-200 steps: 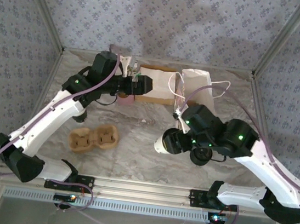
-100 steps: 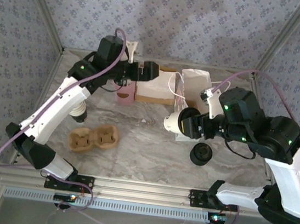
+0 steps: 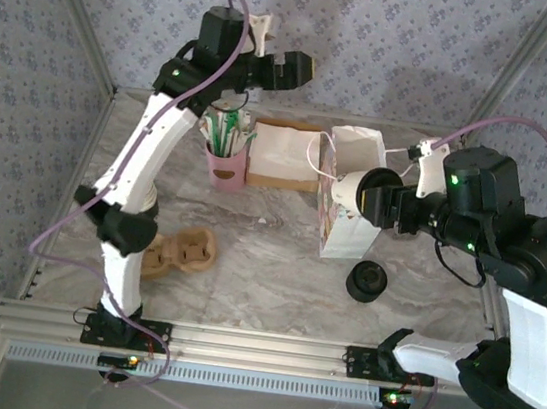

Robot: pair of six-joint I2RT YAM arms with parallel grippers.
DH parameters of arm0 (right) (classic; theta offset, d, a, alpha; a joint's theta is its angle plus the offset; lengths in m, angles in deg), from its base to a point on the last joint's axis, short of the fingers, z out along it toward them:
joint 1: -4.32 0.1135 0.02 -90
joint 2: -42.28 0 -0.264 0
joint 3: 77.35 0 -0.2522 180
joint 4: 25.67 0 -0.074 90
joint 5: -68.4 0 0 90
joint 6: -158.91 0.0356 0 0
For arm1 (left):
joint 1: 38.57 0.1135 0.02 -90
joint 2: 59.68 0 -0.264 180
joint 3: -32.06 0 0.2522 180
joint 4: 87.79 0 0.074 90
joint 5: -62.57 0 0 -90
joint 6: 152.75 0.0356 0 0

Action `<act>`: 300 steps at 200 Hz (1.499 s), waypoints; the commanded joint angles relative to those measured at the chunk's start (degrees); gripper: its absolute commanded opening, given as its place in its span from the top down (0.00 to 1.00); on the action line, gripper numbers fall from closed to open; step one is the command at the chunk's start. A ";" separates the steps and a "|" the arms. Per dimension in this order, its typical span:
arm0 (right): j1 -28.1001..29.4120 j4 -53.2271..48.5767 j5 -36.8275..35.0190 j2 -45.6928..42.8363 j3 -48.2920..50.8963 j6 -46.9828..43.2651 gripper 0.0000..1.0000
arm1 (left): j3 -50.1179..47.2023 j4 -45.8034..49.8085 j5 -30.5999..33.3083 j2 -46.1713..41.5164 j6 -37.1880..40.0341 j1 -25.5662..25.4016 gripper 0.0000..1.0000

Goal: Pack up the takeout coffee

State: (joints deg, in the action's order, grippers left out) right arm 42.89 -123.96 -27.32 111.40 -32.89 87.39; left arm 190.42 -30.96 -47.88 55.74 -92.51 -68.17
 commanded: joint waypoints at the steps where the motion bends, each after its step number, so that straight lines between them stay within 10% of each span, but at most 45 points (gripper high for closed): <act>1: -2.80 1.67 -1.75 0.92 -0.92 -1.16 0.31 | 12.22 3.15 -3.23 8.27 0.82 0.65 0.01; 29: -6.38 1.91 -1.41 3.71 -0.91 -1.81 0.31 | 24.76 0.33 -6.93 19.37 -1.57 1.17 0.01; 115: -14.96 -1.93 1.46 14.44 -2.95 -3.40 0.32 | 21.34 -18.30 -13.57 30.70 -6.85 0.60 0.01; 300: -12.13 -11.97 -3.52 30.80 -5.14 -5.21 0.33 | 19.06 -24.48 -22.96 35.93 -10.58 -2.10 0.01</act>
State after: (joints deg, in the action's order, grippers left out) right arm 30.37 -131.30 -29.42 141.65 -37.28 82.82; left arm 209.45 -53.22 -68.47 90.69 -102.47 -69.44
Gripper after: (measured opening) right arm 0.676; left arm 0.994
